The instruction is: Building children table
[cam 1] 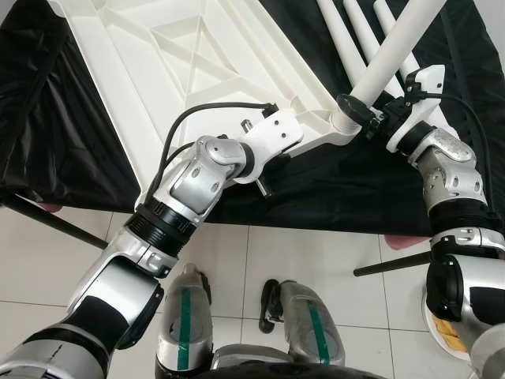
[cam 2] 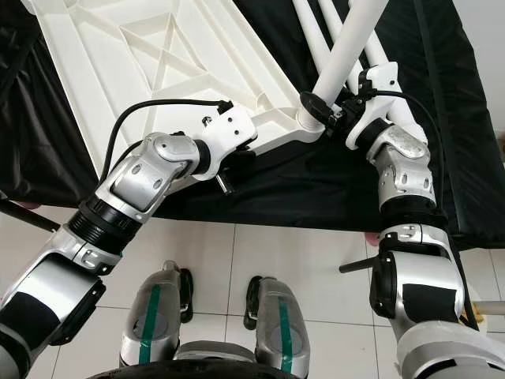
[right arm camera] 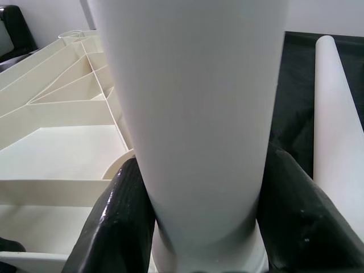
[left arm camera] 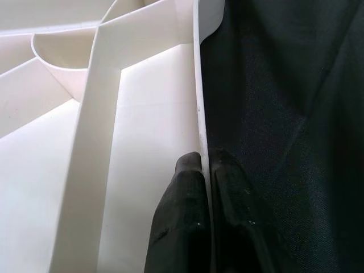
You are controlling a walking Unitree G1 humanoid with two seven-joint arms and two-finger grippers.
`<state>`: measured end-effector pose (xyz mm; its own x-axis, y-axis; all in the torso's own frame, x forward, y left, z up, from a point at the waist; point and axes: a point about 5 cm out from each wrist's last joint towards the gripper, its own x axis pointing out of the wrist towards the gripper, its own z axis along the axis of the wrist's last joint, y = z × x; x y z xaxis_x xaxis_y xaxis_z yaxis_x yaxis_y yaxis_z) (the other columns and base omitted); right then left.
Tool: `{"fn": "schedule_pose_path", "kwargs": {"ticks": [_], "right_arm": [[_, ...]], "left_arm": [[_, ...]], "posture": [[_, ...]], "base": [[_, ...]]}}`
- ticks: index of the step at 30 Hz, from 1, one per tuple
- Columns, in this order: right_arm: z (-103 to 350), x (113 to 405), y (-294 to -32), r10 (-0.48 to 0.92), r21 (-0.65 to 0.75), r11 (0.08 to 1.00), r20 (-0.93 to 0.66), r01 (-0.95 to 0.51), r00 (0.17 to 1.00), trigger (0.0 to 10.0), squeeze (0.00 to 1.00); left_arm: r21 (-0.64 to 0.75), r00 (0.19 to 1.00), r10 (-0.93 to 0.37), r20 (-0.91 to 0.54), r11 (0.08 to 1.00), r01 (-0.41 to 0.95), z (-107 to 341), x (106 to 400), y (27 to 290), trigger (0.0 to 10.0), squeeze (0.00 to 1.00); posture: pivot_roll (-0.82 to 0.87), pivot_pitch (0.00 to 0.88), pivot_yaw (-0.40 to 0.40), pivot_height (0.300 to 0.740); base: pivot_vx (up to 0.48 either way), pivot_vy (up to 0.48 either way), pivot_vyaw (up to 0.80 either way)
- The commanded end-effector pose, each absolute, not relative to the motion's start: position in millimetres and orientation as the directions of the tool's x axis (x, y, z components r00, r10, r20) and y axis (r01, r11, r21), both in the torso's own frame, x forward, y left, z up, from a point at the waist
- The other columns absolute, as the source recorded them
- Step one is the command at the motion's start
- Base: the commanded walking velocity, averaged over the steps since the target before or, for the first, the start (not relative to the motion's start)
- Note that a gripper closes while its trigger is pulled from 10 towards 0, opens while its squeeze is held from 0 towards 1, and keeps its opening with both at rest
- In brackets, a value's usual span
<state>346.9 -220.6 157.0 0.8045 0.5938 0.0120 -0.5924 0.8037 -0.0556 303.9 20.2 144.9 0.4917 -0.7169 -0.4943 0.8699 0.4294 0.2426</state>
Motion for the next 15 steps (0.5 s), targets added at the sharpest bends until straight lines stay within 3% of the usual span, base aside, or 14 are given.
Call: {"fn": "schedule_pose_path", "kwargs": {"ticks": [1,15], "right_arm": [[151.1,345.6,-222.1,0.595,-0.039,0.803,-0.007,-0.595,0.804,10.0,0.00],[150.6,350.4,-223.8,0.506,-0.029,0.862,0.024,-0.506,0.862,10.0,0.00]], "left_arm": [[0.301,0.536,-0.718,-0.445,0.443,0.844,160.7,311.1,20.4,10.0,0.00],[0.299,0.537,-0.717,-0.444,0.446,0.844,160.8,311.0,20.3,10.0,0.00]], "posture": [[0.05,0.019,-0.041,0.740],[0.06,0.020,-0.045,0.740]], "base": [[0.000,0.000,0.00],[0.000,0.000,0.00]]}}
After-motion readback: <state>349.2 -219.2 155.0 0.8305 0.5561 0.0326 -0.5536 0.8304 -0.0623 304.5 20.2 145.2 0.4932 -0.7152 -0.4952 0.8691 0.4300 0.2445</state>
